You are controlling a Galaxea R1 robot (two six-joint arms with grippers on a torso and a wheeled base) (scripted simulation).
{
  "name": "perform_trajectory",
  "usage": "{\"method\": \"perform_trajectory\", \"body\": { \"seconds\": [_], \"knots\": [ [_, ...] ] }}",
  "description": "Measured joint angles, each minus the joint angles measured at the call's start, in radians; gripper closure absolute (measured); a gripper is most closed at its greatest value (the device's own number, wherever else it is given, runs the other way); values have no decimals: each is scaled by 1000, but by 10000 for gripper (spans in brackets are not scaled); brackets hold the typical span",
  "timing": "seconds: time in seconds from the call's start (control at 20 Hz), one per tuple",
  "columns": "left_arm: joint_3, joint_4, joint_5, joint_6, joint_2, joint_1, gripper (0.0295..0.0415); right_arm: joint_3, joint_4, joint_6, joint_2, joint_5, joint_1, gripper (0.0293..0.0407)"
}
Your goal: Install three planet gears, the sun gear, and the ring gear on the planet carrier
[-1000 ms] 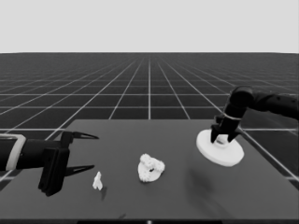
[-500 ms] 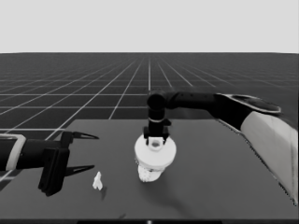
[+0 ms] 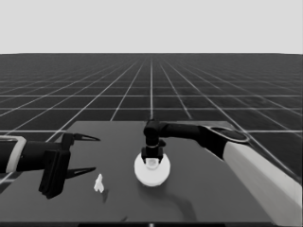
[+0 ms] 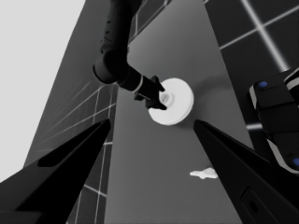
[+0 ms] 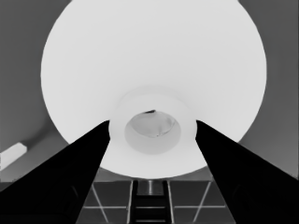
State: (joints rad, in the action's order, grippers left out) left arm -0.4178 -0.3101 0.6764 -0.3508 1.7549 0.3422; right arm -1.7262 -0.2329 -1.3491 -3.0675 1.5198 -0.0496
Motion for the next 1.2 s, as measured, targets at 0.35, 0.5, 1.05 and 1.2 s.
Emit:
{"method": "perform_trajectory", "body": {
  "seconds": [0.35, 0.5, 1.05, 1.2],
  "knots": [
    [0, 0, 0, 0, 0, 0, 326, -17, -18, 1, -5, -8, -23, 352],
    [0, 0, 0, 0, 0, 0, 326, -18, -18, -21, -5, -8, -28, 352],
    [0, 0, 0, 0, 0, 0, 326, -18, -18, -116, -5, -8, -29, 352],
    [0, 0, 0, 0, 0, 0, 326, -18, -18, -143, -5, -8, -29, 352]
  ]
}}
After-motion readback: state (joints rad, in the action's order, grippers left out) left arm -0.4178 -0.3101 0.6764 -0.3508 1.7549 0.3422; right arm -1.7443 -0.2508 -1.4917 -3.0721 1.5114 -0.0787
